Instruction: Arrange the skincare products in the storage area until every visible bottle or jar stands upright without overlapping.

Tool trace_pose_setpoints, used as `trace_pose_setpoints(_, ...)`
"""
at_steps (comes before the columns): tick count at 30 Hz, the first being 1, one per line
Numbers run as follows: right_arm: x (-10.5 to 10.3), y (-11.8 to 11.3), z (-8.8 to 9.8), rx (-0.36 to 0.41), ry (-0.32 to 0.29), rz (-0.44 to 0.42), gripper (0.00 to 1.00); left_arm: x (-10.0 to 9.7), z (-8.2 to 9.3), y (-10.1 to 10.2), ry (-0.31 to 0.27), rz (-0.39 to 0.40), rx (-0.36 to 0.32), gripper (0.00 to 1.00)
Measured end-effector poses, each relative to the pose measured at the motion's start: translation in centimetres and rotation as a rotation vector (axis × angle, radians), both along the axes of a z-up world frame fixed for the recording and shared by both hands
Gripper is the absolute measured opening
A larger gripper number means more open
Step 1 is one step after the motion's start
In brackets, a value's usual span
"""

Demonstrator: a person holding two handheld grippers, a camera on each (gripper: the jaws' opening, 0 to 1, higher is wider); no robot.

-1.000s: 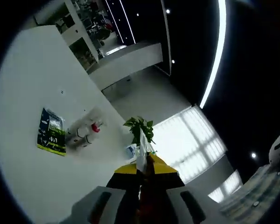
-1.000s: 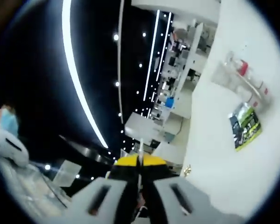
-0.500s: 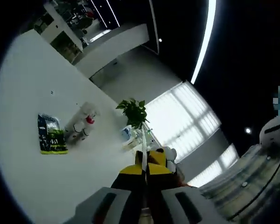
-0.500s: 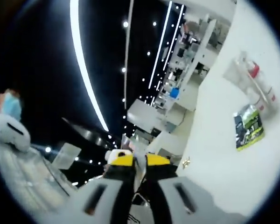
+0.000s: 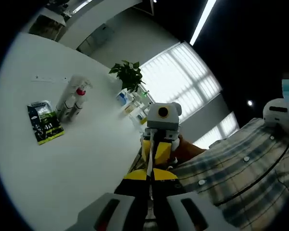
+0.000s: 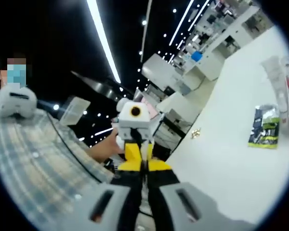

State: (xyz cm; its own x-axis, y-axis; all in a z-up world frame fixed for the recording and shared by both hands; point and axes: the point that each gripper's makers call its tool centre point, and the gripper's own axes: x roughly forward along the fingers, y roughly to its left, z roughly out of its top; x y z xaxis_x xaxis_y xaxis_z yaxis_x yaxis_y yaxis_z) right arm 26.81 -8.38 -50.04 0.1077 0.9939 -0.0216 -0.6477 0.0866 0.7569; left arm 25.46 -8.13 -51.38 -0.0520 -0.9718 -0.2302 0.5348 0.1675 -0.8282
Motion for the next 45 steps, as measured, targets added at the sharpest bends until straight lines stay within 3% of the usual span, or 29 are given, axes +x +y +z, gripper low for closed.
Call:
trace_pose_setpoints(3, 1.4, -0.3, 0.1, 0.038, 0.039, -0.069, 0.0, 1.2, 0.3, 0.0, -0.007, 0.063, -0.028, 0.02)
trace_pose_setpoints(4, 1.9, -0.4, 0.4, 0.064, 0.052, -0.098, 0.0, 1.9, 0.5, 0.0, -0.062, 0.096, -0.038, 0.04)
trace_pose_setpoints(5, 2.2, -0.5, 0.5, 0.083, 0.062, -0.122, 0.0, 2.2, 0.5, 0.0, -0.068, 0.108, -0.039, 0.05)
trace_pose_setpoints(6, 2.6, -0.6, 0.8, 0.117, 0.098, -0.145, 0.0, 2.1, 0.6, 0.1, -0.044, 0.104, -0.045, 0.05)
trace_pose_setpoints(9, 3.8, -0.9, 1.3, 0.195, 0.132, -0.207, 0.0, 2.6, 0.6, 0.1, -0.039, 0.127, -0.056, 0.06)
trace_pose_setpoints(17, 5.2, -0.8, 1.7, 0.25, 0.144, -0.276, 0.0, 3.9, 1.2, 0.4, 0.022, 0.199, -0.14, 0.01)
trace_pose_setpoints(21, 5.6, -0.4, 1.3, 0.233, 0.136, -0.302, 0.0, 4.3, 0.7, 0.6, 0.051, 0.215, -0.129, 0.01)
trace_pose_setpoints(25, 5.7, -0.5, 0.9, 0.214, 0.135, -0.312, 0.06, 4.5, 1.0, 1.0, 0.089, 0.236, -0.161, 0.0)
trace_pose_setpoints(30, 5.5, -0.8, -0.3, 0.161, 0.115, -0.324, 0.09, 5.4, 0.0, 1.9, 0.104, 0.25, -0.137, 0.0)
trace_pose_setpoints(36, 4.7, -1.7, -2.1, 0.084, 0.103, -0.356, 0.12, 6.4, -2.1, 2.6, 0.118, 0.236, -0.066, 0.0)
trace_pose_setpoints(39, 4.3, -2.3, -2.5, 0.071, 0.11, -0.367, 0.12, 7.7, -4.6, 3.6, 0.138, 0.238, 0.027, 0.0)
trace_pose_setpoints(45, 3.4, -4.0, -3.3, 0.018, 0.093, -0.406, 0.12, 11.1, -6.7, 4.7, 0.166, 0.264, 0.063, 0.0)
